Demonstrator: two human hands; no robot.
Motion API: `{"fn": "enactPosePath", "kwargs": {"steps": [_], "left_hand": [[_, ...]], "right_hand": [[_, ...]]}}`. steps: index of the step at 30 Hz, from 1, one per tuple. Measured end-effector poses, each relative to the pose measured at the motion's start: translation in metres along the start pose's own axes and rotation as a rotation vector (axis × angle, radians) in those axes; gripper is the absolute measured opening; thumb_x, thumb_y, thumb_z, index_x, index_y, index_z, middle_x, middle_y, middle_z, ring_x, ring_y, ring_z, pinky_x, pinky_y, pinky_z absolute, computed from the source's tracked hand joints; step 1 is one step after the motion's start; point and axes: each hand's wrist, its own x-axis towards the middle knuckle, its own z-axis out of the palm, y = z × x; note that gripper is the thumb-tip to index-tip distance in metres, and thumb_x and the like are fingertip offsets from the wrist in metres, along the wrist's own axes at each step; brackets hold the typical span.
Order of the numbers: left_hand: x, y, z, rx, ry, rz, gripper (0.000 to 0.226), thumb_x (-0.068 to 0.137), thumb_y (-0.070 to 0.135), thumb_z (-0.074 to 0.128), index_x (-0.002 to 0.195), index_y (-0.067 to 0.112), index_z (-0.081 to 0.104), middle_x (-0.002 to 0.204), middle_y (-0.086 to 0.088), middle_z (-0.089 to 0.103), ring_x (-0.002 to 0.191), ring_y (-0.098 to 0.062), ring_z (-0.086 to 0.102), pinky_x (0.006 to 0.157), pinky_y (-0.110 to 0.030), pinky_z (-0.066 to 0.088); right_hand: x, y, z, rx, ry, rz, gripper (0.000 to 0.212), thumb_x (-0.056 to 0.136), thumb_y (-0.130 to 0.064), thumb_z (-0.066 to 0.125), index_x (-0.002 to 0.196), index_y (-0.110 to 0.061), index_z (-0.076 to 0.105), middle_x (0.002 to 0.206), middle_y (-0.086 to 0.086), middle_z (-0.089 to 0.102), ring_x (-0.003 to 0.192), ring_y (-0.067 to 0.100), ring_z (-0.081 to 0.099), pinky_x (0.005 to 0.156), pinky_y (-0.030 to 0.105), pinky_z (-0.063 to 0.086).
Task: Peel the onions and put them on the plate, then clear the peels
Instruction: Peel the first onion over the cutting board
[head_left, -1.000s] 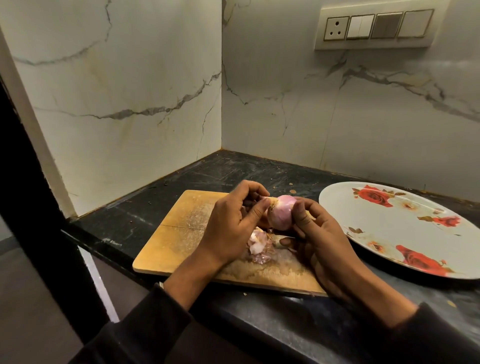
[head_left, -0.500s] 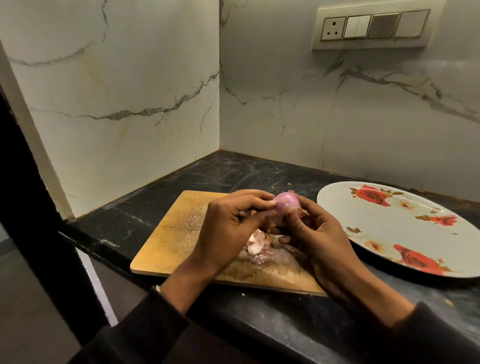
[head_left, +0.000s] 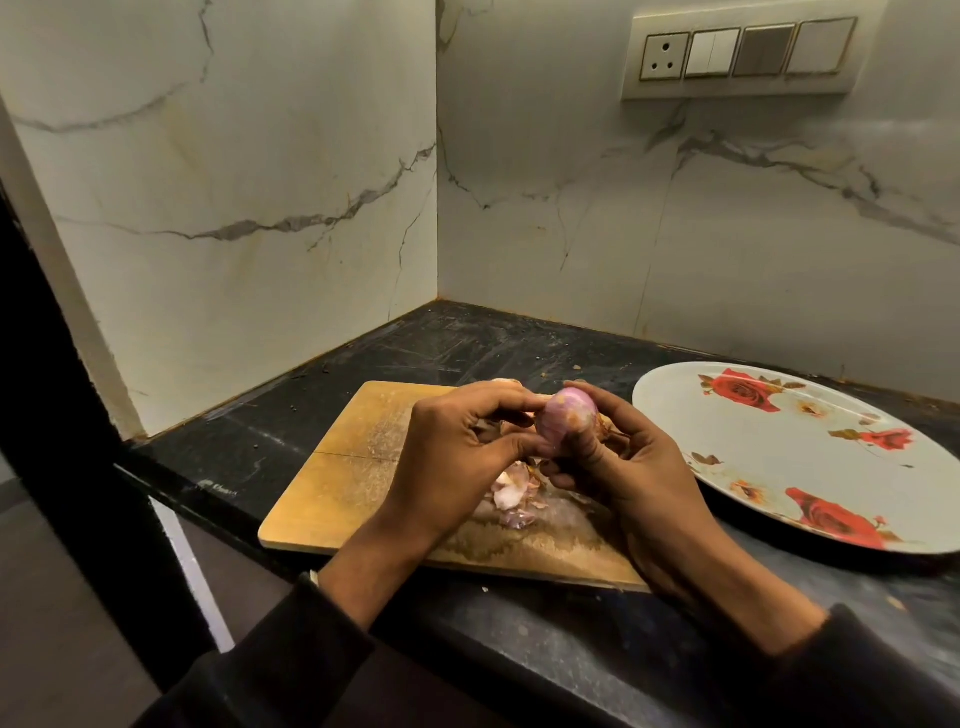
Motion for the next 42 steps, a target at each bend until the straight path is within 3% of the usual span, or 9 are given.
{"fn": "enactPosePath", "kwargs": {"steps": [4,8,14,18,23,27,32,37,42], "left_hand": [[-0.001,-0.001,0.001,-0.031,0.015,-0.051,0.032,0.074,0.015,0.086,0.105,0.013,0.076,0.102,0.008,0.075,0.098,-0.004,0.07,0.08,-0.023,0.06],[0.001,0.002,0.002,-0.016,-0.085,-0.009,0.05,0.083,0.015,0.081,0.13,0.02,0.066,0.123,0.012,0.068,0.114,0.002,0.062,0.084,-0.014,0.055],[0.002,0.002,0.003,0.036,-0.2,0.012,0.071,0.073,0.018,0.087,0.137,0.026,0.057,0.128,0.026,0.054,0.123,0.011,0.052,0.092,-0.012,0.051],[0.002,0.003,0.003,-0.05,-0.139,-0.101,0.064,0.069,0.016,0.09,0.123,0.027,0.058,0.115,0.022,0.058,0.107,0.014,0.059,0.078,-0.008,0.053],[0.002,-0.001,0.004,-0.061,-0.15,-0.097,0.067,0.066,0.024,0.092,0.123,0.026,0.057,0.123,0.016,0.056,0.112,0.003,0.06,0.078,-0.016,0.057],[0.003,0.002,0.004,-0.189,-0.159,-0.158,0.042,0.086,0.03,0.071,0.124,0.017,0.06,0.118,0.013,0.066,0.106,0.001,0.067,0.079,-0.02,0.058],[0.005,-0.003,0.003,-0.105,-0.076,-0.121,0.031,0.096,0.029,0.057,0.123,0.02,0.067,0.115,0.007,0.067,0.104,-0.005,0.067,0.076,-0.022,0.059],[0.005,-0.011,0.003,-0.042,-0.052,-0.072,0.023,0.091,0.018,0.071,0.113,0.017,0.075,0.113,0.006,0.069,0.104,-0.009,0.068,0.079,-0.027,0.06],[0.003,-0.007,0.003,0.041,-0.002,-0.004,0.019,0.088,0.022,0.075,0.107,0.017,0.077,0.107,0.007,0.072,0.097,-0.007,0.069,0.074,-0.019,0.057]], "right_hand": [[0.0,-0.001,0.001,-0.008,-0.006,-0.004,0.05,0.074,-0.032,0.073,0.123,-0.028,0.066,0.114,0.01,0.075,0.091,0.027,0.076,0.069,0.026,0.06],[-0.001,-0.002,0.0,-0.006,-0.019,0.005,0.047,0.078,-0.03,0.07,0.125,-0.029,0.066,0.111,0.006,0.076,0.092,0.023,0.076,0.067,0.024,0.059],[-0.002,-0.001,0.001,-0.068,-0.005,-0.064,0.054,0.068,-0.022,0.079,0.12,-0.031,0.068,0.109,-0.004,0.075,0.097,0.013,0.074,0.071,0.024,0.06],[0.0,0.001,-0.001,-0.125,-0.002,-0.058,0.07,0.066,-0.022,0.083,0.132,-0.022,0.061,0.117,0.003,0.072,0.099,0.016,0.074,0.073,0.024,0.06],[0.001,0.005,-0.003,-0.179,0.03,-0.082,0.056,0.072,-0.026,0.08,0.126,-0.023,0.063,0.115,0.0,0.074,0.105,0.015,0.073,0.084,0.032,0.061],[0.003,0.006,-0.005,-0.094,0.065,-0.061,0.047,0.08,-0.028,0.075,0.125,-0.021,0.063,0.116,0.002,0.073,0.105,0.022,0.073,0.083,0.042,0.062],[0.002,0.005,-0.004,-0.095,0.032,-0.07,0.033,0.095,-0.023,0.061,0.127,-0.025,0.067,0.115,-0.003,0.074,0.102,0.015,0.073,0.07,0.022,0.058],[0.005,0.007,-0.003,-0.166,0.089,-0.047,0.036,0.093,-0.04,0.052,0.12,-0.025,0.068,0.11,0.0,0.073,0.098,0.018,0.072,0.062,0.022,0.055],[0.007,0.009,-0.003,-0.265,0.105,-0.076,0.045,0.09,-0.048,0.05,0.121,-0.022,0.069,0.109,-0.004,0.074,0.103,0.015,0.07,0.073,0.025,0.055]]}}
